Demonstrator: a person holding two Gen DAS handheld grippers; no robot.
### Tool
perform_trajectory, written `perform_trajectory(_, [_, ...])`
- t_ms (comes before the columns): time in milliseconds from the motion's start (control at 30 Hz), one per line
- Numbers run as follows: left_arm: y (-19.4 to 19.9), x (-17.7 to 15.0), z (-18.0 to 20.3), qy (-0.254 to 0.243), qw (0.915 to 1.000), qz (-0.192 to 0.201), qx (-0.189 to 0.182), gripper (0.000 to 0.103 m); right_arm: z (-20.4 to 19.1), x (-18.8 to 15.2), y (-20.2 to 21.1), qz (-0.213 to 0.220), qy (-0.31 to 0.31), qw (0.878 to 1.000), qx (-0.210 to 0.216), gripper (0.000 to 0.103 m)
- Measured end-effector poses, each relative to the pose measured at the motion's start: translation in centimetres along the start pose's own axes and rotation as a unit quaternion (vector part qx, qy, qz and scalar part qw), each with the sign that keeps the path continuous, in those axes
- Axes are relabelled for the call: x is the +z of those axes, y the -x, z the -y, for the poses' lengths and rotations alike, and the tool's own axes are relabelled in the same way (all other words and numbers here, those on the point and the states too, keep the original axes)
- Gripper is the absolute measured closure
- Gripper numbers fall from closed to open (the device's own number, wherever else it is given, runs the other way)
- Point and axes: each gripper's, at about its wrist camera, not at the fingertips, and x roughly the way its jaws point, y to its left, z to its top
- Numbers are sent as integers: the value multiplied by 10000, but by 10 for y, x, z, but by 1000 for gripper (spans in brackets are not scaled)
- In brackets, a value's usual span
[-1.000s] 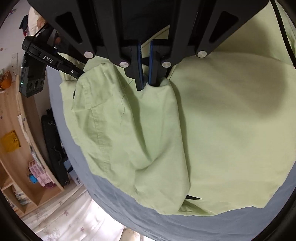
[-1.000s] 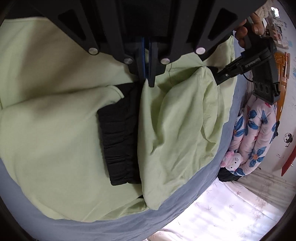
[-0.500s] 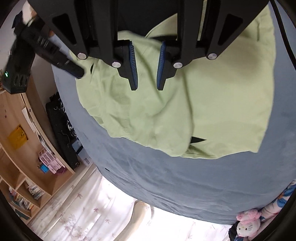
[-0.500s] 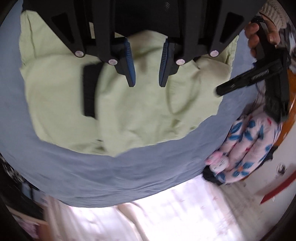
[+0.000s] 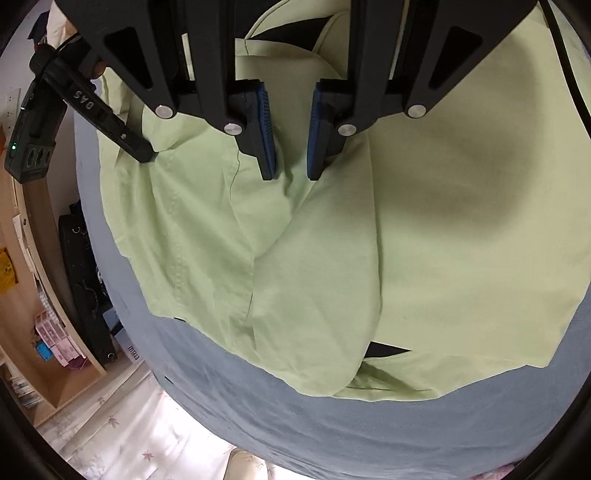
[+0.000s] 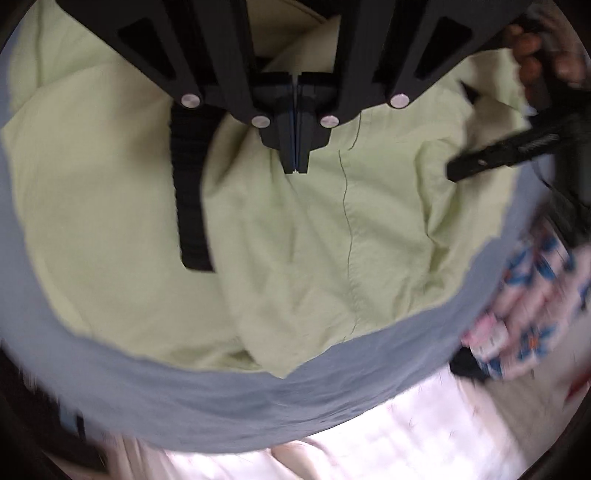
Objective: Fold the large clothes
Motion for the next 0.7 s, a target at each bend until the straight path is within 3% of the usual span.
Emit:
perform_trajectory(200, [11,-3,10,-171,9997,25,187,81,-16,-2,24,32,221,9997,35,100])
perform_trajectory(333, [33,-5,21,-253,9989,151,376,51,-36,-7,44,80,356,9992,132,100])
perform_trajectory(367, [43,-7,24,-281,9985,240,393,48,-39,-9,48,80,358,9992,187,100])
perform_trajectory(700, [153,-42,40,-451,9948,791,446,44,-89,-27,138,539,682,9947,547,100])
